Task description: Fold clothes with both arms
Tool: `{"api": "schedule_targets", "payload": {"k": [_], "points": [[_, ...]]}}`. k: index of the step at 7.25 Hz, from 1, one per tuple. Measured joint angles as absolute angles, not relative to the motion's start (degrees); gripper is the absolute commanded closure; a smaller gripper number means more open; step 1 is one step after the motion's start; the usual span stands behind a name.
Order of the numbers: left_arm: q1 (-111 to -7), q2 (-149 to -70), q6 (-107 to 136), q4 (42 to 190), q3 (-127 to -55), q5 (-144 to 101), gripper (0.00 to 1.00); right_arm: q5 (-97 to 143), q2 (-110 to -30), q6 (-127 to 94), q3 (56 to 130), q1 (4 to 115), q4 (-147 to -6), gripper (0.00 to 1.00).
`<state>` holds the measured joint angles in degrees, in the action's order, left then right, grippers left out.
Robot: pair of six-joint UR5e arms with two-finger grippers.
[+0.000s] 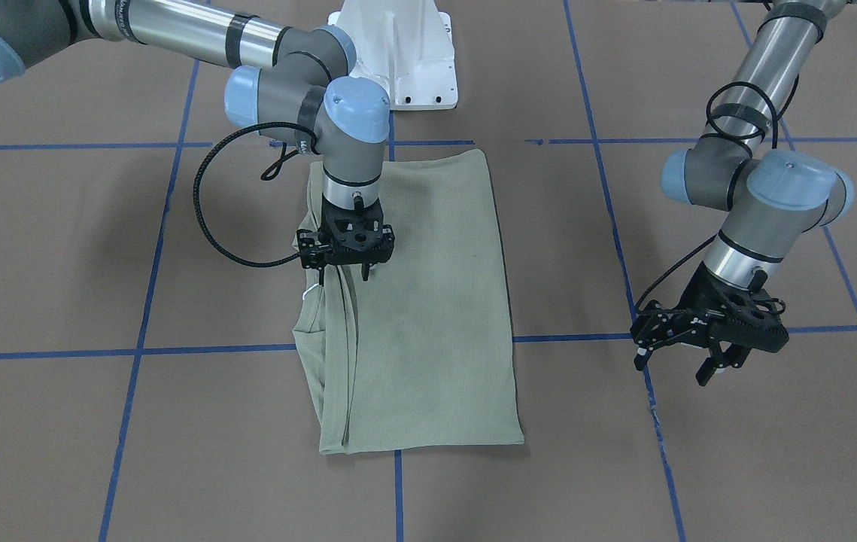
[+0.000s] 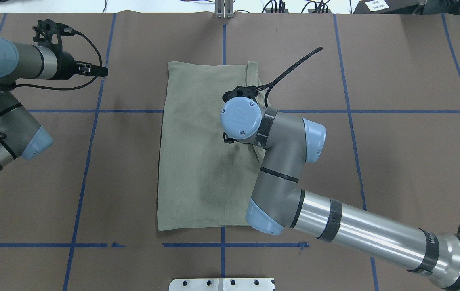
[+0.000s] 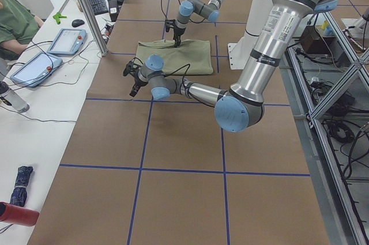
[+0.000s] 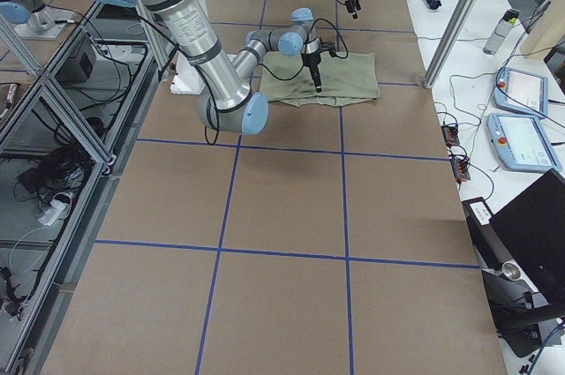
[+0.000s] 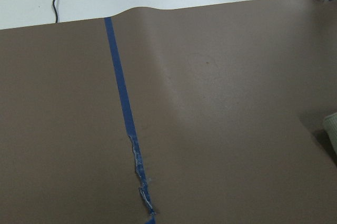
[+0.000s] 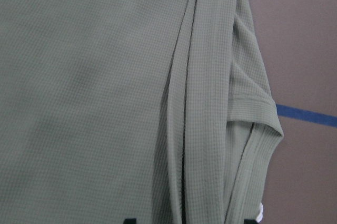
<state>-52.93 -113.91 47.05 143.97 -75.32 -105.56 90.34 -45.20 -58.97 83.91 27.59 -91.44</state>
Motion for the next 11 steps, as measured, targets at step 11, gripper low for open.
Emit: {"api": "schedule_targets", "payload": {"k": [11], "points": [[-52.82,-113.91,47.00,143.96,-75.19,-105.56,0.00,94.75,-54.79,-50.32,88.68,34.90,-91.07,0.21]]}}
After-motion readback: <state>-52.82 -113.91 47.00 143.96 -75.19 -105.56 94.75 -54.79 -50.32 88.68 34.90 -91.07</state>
